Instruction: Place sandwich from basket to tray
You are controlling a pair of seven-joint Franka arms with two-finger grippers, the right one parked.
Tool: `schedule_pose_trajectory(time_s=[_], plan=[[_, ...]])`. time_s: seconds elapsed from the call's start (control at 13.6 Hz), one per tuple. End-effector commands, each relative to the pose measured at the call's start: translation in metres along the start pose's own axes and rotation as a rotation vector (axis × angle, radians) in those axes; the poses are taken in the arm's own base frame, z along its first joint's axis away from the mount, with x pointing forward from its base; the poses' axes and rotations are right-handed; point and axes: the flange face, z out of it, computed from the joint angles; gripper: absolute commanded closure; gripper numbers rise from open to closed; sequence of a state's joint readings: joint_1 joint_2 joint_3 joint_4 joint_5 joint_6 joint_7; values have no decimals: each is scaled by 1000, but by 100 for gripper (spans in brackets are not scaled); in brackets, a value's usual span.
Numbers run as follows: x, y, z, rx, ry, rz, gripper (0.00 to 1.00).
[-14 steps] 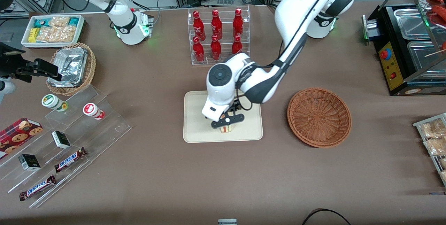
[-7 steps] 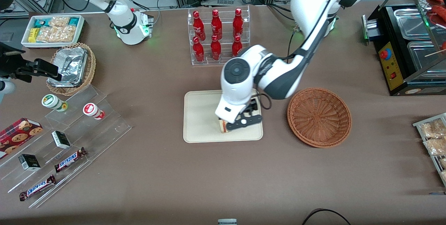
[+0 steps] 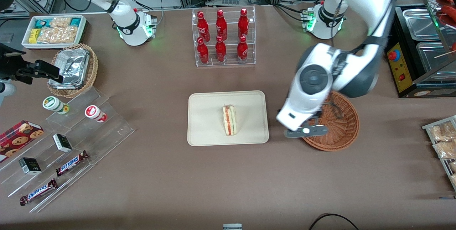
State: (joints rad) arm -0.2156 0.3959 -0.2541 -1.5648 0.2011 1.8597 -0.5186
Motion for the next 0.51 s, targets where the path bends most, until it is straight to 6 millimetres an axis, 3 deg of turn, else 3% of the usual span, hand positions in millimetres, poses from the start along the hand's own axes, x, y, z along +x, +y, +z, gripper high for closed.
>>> schedule_pose_trajectory(time_s=[0.0,0.22,0.44], plan=[[-16,-55,-24,12,-36,127,0],[-19,-126,-53,-15,-82,283,0],[-25,-174,-77,-15,-93,335,0]])
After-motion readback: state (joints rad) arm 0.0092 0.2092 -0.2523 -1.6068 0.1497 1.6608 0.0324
